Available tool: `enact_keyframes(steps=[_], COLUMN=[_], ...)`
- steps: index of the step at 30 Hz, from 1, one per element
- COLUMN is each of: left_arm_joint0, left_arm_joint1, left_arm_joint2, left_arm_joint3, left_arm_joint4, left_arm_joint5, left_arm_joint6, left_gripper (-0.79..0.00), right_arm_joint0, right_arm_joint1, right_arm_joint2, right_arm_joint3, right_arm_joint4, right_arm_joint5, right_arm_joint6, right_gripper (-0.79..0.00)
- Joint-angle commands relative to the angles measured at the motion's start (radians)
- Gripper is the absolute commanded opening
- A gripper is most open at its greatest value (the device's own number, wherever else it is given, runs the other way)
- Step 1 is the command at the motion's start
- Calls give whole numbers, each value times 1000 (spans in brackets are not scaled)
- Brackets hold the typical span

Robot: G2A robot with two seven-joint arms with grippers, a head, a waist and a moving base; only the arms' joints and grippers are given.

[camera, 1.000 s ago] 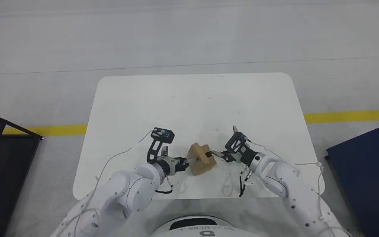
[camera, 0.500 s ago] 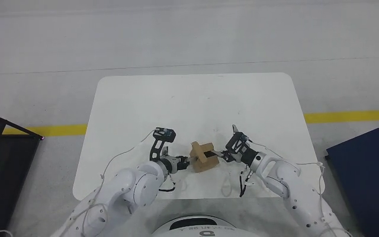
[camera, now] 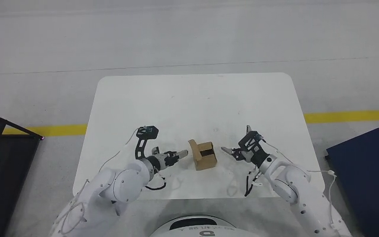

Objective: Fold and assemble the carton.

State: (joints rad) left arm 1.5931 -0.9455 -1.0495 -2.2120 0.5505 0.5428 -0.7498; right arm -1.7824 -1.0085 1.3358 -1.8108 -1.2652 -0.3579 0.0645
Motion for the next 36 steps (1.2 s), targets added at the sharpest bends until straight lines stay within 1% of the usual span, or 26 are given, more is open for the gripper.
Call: enact_keyframes(steps=[1,5,10,15,22,27,36], left_arm_joint0=[-9,-51,-106,-148,-188,-187,-165], left_arm_joint1=[-2,-11,-27,-41,-55,-58,-58], left_arm_joint2=[9,56,111,149,179,181,150], left_arm_joint3=[-6,0,32,77,130,149,163], left_arm_joint4=[-9,20,34,39,54,71,66], left_arm_joint5=[-21,-38,-27,-22,1,17,24], left_arm_joint6=[-9,-30,-41,-43,-54,-64,-59], left_gripper=[0,0,0,0,0,0,0], right_arm_joint0=[16,61,94,105,109,107,105], right_arm_joint1=[-3,-10,-18,-20,-21,-21,-21], right_arm_joint2=[-16,-63,-107,-118,-124,-122,-113], right_arm_joint3=[12,26,28,31,28,12,-33], right_arm_joint4=[-3,-25,-48,-57,-65,-72,-71], right_arm_joint5=[0,0,3,-12,-25,-31,-38], right_arm_joint6=[24,63,85,77,69,67,67], right_gripper=[0,0,0,0,0,0,0])
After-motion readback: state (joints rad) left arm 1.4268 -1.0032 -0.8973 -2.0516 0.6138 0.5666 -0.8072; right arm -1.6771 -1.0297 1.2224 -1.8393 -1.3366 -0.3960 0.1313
